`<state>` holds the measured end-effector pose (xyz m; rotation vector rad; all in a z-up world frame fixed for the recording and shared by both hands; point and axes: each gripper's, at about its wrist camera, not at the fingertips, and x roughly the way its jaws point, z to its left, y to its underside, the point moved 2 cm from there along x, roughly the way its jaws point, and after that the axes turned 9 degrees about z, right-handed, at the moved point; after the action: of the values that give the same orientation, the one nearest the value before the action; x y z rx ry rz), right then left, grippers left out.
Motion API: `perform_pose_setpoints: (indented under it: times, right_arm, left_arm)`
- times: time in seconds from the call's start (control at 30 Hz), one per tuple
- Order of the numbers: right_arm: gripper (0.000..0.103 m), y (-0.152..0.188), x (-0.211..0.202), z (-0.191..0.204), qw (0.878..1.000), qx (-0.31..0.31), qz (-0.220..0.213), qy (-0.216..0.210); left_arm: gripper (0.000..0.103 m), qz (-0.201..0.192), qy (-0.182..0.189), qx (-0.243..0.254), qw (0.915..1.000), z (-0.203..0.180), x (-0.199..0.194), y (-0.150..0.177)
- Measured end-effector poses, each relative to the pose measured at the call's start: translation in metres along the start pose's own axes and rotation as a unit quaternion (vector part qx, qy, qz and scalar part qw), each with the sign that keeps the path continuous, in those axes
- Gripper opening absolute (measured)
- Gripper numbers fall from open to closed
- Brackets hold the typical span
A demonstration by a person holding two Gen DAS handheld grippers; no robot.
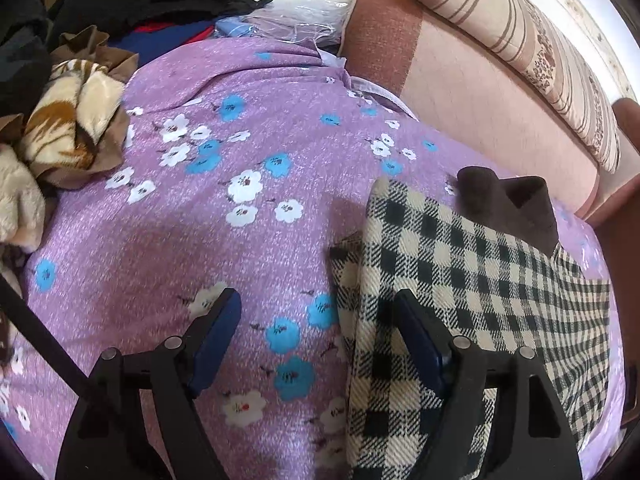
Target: Fold large clothes
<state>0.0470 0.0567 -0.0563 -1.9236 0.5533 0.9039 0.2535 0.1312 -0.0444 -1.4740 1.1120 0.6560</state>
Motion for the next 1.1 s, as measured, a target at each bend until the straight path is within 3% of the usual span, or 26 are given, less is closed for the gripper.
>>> perform_pose_setpoints:
  times: [0.27,0.33,0.37,0.4,0.43,0.47,0.53,0.63,0.8,0.93,1.1]
  right_arm:
    - [0.06,-0.008,0.005,0.005,1.0,-0.01,-0.004,0.015]
    - [0.053,-0.008,0.005,0.007,1.0,-0.014,-0.006,0.013]
    - [0.05,-0.008,0.004,0.009,1.0,-0.017,-0.007,0.009]
    - [0.043,-0.008,0.004,0.011,1.0,-0.021,-0.008,0.007]
    - [0.032,-0.008,0.003,0.013,1.0,-0.026,-0.01,0.004]
    - [0.028,-0.008,0.002,0.017,0.999,-0.033,-0.011,0.005]
    - [0.015,-0.008,-0.002,0.02,0.999,-0.039,-0.019,0.018]
    - [0.007,-0.006,-0.012,0.008,0.999,-0.006,-0.032,0.004]
    - [0.006,-0.001,-0.036,-0.023,0.996,0.064,-0.058,-0.023]
    - [0.006,0.007,-0.062,-0.058,0.989,0.116,-0.085,-0.03]
    - [0.006,0.036,-0.09,-0.109,0.981,0.165,-0.099,-0.014]
  left_arm:
    - [0.087,0.001,0.001,0.033,0.9995,-0.008,0.01,-0.009]
    - [0.087,0.004,-0.002,0.042,0.9991,-0.012,0.012,-0.01]
    - [0.077,0.005,0.002,0.046,0.9989,-0.013,0.012,-0.01]
    - [0.046,0.008,0.014,0.051,0.9986,-0.016,0.01,-0.01]
    - [0.024,0.018,0.038,0.05,0.9979,-0.017,0.01,-0.009]
    - [0.008,0.031,0.066,0.036,0.9967,-0.017,0.01,-0.011]
    - [0.007,0.023,0.053,0.035,0.9977,-0.021,0.006,-0.011]
    - [0.007,0.017,0.033,0.034,0.9988,-0.028,-0.002,-0.01]
    - [0.006,-0.001,0.034,0.034,0.9988,-0.051,-0.034,-0.013]
    - [0.006,-0.009,0.044,0.061,0.9971,-0.097,-0.06,-0.021]
    - [0.006,-0.014,0.061,0.112,0.9917,-0.189,-0.076,-0.031]
